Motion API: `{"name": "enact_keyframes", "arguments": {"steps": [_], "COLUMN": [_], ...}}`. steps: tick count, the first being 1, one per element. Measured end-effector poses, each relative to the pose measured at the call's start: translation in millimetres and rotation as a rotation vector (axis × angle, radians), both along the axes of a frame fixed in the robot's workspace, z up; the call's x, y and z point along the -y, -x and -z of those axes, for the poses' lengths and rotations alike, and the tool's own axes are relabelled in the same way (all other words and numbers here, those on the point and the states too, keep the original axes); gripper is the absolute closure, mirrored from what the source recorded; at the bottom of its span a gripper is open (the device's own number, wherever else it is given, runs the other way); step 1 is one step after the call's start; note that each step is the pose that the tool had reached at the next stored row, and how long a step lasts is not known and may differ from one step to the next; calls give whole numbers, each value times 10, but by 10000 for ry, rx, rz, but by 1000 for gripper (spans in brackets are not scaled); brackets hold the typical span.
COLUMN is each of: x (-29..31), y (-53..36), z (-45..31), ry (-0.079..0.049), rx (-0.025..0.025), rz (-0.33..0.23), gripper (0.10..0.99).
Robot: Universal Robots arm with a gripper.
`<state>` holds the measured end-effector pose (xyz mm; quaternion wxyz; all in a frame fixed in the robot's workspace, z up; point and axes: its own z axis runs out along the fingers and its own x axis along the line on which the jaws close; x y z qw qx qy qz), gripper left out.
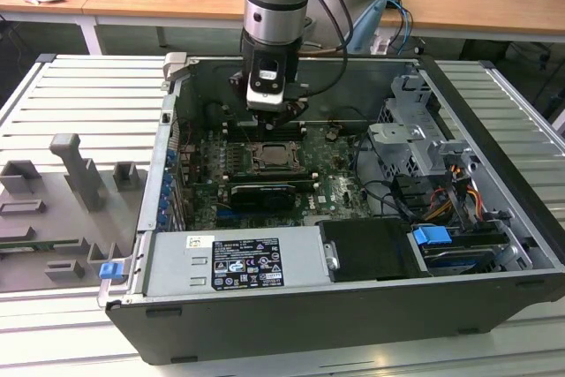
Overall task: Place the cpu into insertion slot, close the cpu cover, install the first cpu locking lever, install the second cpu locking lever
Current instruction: 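Install the first cpu locking lever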
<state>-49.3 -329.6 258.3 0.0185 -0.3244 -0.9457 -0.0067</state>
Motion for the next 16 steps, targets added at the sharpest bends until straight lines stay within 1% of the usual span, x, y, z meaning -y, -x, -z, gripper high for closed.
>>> {"name": "enact_keyframes", "arguments": {"steps": [12, 16], "x": [0, 0], "y": [0, 0], "z": [0, 1], "ry": [0, -2], "rx": [0, 0], "rz": [-1152, -1790], "gripper": [980, 980]}}
